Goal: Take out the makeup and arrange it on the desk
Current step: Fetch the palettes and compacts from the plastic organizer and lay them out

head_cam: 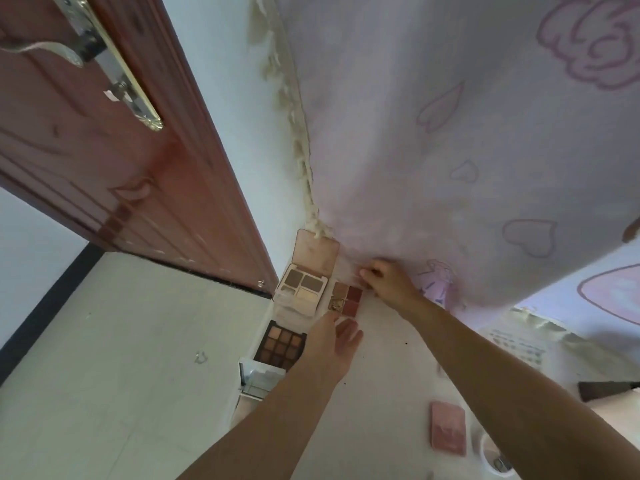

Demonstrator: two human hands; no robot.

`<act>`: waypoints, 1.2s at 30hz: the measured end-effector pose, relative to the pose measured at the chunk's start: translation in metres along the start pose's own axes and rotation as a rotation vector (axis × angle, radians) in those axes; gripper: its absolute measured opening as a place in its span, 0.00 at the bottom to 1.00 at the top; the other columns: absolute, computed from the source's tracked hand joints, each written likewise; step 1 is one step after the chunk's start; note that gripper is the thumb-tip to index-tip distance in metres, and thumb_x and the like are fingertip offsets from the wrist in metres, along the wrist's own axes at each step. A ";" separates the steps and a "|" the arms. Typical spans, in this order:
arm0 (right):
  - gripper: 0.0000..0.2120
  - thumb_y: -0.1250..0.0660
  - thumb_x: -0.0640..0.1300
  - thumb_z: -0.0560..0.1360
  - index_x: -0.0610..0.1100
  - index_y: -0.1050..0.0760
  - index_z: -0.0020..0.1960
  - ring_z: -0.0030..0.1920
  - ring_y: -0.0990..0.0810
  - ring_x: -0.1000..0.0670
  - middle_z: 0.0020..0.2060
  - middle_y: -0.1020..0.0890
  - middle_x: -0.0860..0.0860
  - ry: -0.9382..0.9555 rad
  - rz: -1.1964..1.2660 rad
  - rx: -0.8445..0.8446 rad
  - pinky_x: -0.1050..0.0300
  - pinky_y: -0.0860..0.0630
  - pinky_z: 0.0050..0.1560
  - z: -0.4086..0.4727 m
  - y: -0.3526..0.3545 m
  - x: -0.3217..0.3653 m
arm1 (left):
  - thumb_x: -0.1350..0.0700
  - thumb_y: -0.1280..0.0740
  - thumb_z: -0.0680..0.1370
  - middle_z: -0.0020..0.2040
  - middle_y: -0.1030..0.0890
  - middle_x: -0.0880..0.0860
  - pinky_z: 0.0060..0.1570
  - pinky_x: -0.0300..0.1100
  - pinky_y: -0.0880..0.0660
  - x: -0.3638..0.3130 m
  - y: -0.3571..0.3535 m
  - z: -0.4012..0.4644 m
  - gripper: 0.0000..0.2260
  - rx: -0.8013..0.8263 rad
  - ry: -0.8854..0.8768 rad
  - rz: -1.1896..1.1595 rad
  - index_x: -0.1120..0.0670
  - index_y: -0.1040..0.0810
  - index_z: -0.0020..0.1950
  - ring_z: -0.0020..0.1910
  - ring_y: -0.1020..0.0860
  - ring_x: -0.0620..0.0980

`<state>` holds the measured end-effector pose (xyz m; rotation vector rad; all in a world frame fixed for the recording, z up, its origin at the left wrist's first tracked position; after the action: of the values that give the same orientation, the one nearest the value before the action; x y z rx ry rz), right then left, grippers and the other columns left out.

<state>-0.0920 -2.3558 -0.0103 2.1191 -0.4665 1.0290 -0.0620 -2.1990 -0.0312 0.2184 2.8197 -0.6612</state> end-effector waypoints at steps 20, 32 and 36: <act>0.10 0.39 0.38 0.78 0.42 0.23 0.57 0.57 0.22 0.46 0.53 0.20 0.48 -0.043 -0.431 0.116 0.61 0.30 0.57 -0.093 0.076 -0.056 | 0.62 0.41 0.79 0.40 0.25 0.56 0.44 0.46 0.27 0.069 -0.009 -0.005 0.07 0.065 0.100 0.577 0.58 0.26 0.43 0.41 0.26 0.50; 0.12 0.36 0.49 0.76 0.47 0.28 0.58 0.59 0.29 0.51 0.58 0.27 0.53 0.280 -0.741 -0.038 0.60 0.33 0.57 -0.144 0.064 -0.081 | 0.60 0.40 0.79 0.40 0.25 0.52 0.47 0.40 0.28 0.092 -0.049 -0.008 0.07 0.203 -0.006 0.918 0.55 0.23 0.45 0.42 0.26 0.47; 0.11 0.34 0.48 0.76 0.48 0.27 0.57 0.53 0.28 0.57 0.54 0.24 0.55 0.244 -0.454 -0.018 0.71 0.33 0.52 -0.150 0.065 -0.054 | 0.56 0.39 0.81 0.40 0.24 0.54 0.41 0.41 0.26 0.076 -0.032 -0.011 0.09 0.256 0.078 0.765 0.58 0.21 0.47 0.39 0.26 0.50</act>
<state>-0.2428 -2.2881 0.0395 1.9240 0.1221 0.9875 -0.1434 -2.2156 -0.0275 1.2972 2.4012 -0.8081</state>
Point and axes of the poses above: each hand's wrist, its own z-axis towards the middle knuckle, its own y-axis out of the back of the hand, x = y × z, the point moved 8 cm from there along z, towards the middle knuckle
